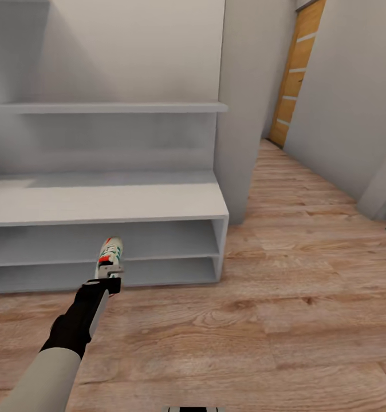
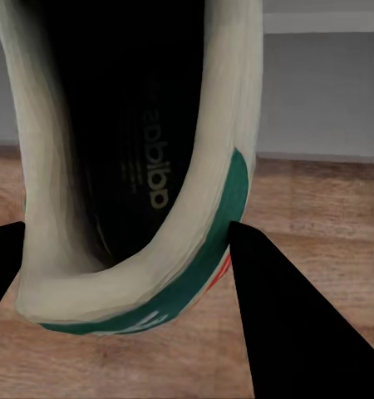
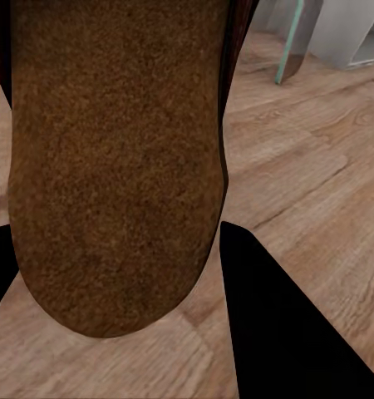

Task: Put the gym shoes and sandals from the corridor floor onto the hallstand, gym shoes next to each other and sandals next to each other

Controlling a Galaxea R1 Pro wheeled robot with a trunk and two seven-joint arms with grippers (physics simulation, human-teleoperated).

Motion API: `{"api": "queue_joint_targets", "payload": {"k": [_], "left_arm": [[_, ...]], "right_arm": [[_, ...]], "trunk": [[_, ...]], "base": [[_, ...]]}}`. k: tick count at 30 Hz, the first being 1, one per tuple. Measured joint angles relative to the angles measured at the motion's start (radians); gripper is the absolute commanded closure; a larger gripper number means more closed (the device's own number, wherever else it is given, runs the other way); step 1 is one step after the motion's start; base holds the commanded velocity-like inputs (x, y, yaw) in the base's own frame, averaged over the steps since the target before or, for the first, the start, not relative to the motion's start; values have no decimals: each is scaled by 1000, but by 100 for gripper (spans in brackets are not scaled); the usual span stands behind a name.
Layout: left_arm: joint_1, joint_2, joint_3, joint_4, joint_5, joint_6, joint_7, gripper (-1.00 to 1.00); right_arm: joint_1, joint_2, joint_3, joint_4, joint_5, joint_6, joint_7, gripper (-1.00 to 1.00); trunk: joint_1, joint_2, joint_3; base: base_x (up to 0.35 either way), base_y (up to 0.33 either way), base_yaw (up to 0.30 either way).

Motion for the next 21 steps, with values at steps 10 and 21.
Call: {"api": "queue_joint_targets", "payload": {"k": [10,21], "left_arm": [[0,0,1,0,0,0,0,100],[0,1,4,0,-1,0,0,100]], "right_arm": [[0,0,0,0,0,0,-1,100],[0,0,0,1,1,0,-1,100]], "trunk": [[0,0,0],[0,0,0]], "base": [[274,-157,0],[306,-83,0]]}}
